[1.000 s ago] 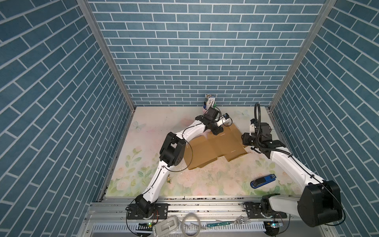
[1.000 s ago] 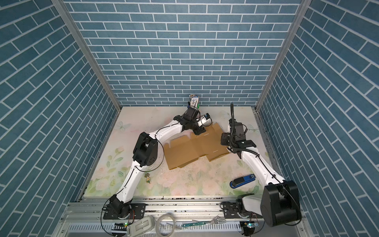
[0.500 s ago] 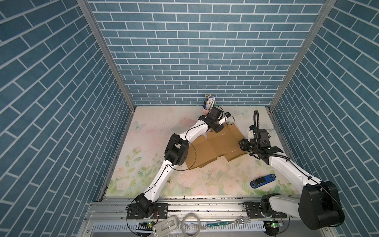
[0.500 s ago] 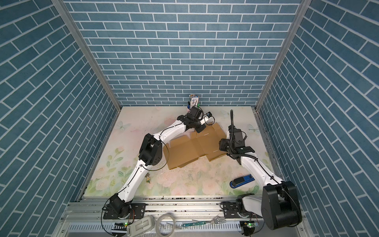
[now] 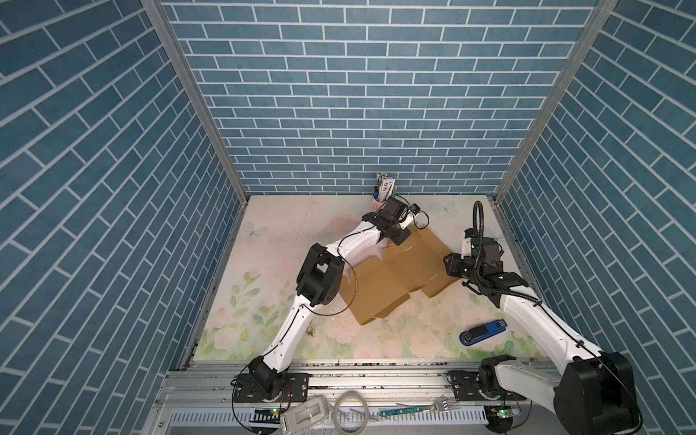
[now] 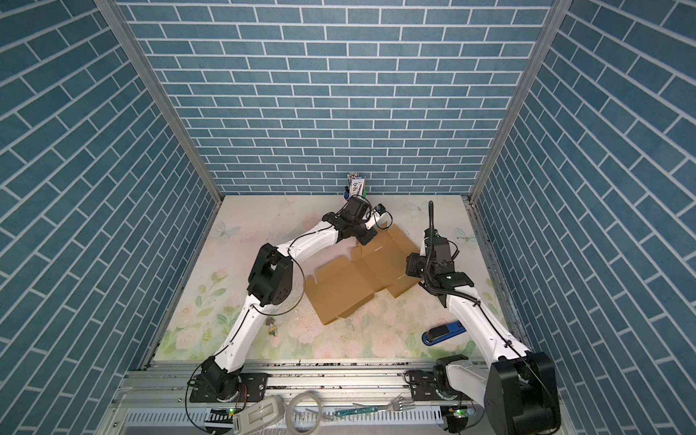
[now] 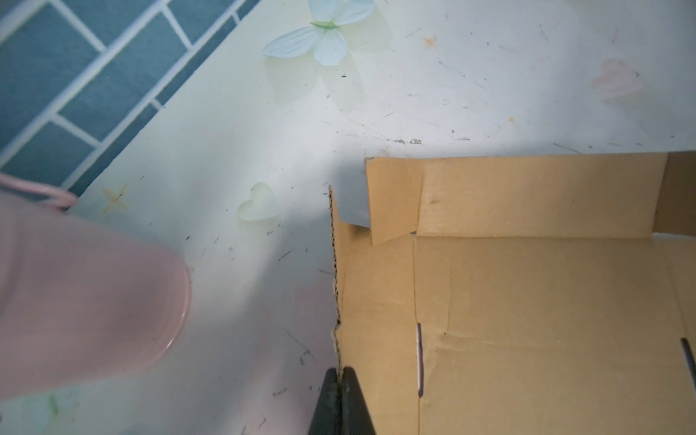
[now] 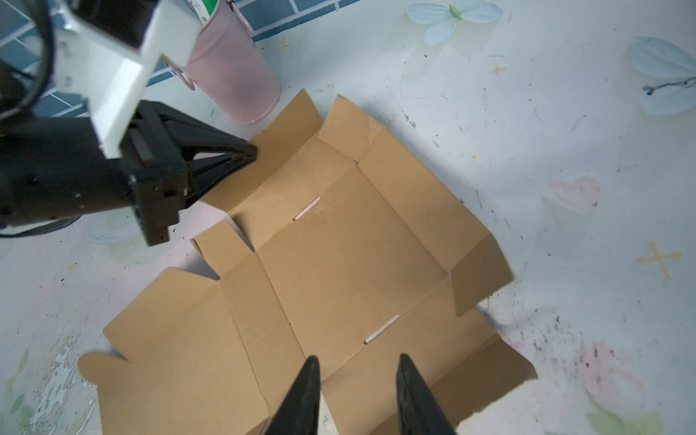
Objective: Fold the paper box
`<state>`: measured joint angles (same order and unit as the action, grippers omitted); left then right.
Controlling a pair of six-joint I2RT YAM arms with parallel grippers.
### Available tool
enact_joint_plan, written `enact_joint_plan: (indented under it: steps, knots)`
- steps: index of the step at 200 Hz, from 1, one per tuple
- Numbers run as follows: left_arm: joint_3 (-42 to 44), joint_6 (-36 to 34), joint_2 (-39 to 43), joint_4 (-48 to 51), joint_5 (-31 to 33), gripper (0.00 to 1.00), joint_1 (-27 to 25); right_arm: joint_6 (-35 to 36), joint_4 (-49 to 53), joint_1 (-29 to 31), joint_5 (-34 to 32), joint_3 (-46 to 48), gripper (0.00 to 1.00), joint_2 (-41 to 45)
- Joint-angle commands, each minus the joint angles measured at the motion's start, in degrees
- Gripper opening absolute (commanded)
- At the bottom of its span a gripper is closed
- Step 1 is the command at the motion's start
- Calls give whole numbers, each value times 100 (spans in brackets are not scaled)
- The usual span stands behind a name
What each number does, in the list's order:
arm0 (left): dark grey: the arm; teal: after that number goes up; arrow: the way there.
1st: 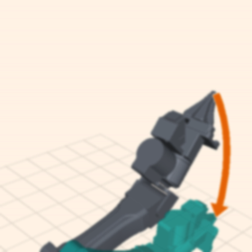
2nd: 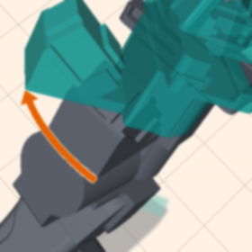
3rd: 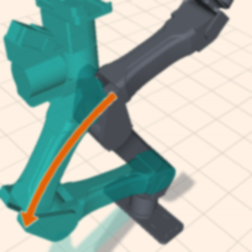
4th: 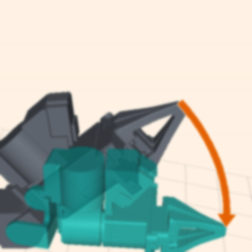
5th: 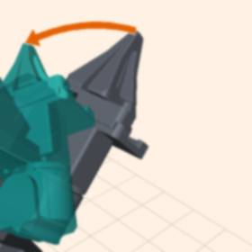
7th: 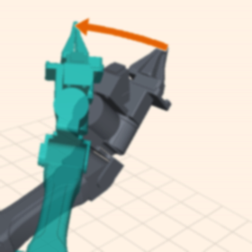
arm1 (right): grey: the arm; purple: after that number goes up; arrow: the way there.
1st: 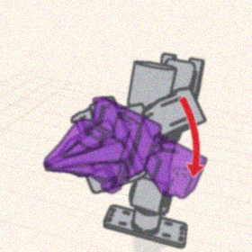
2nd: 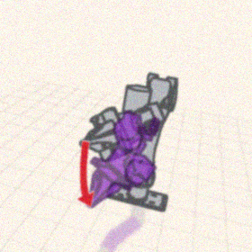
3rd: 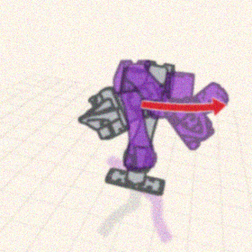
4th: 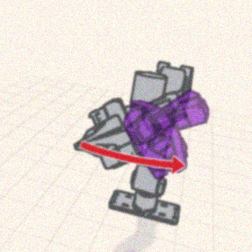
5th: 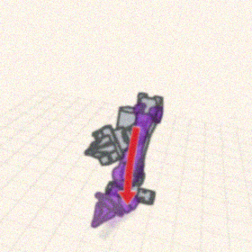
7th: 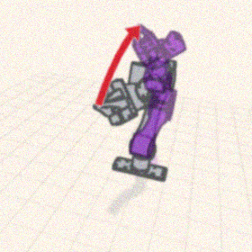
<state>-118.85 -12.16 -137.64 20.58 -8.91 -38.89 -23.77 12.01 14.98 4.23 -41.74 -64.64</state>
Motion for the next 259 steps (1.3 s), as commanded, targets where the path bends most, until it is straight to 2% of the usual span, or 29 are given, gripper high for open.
enact_joint_plan:
  steps: [1,42,74,111,143,188,259]
  knots:
    - [1101,902,926,-1490,235,0,5,-93,143,13,-104,-173,35,152]
    - [3239,1925,2072,-3393,533,0,-22,65,399,14,-13,-355,36,188]
    - [4496,2093,2606,-4591,908,0,-100,264,688,13,47,-589,36,73]
    - [5566,2086,2958,-5700,1054,0,-214,487,852,27,592,-836,37,-76]
    - [6253,2040,3227,-6334,1096,0,-254,668,1065,121,749,-1156,39,-317]
    - [6966,1930,3498,-7085,1042,0,-259,785,1163,473,619,-1390,41,-517]
    - [7448,1678,3788,-7771,877,0,-252,1105,1324,714,530,-1441,43,-210]
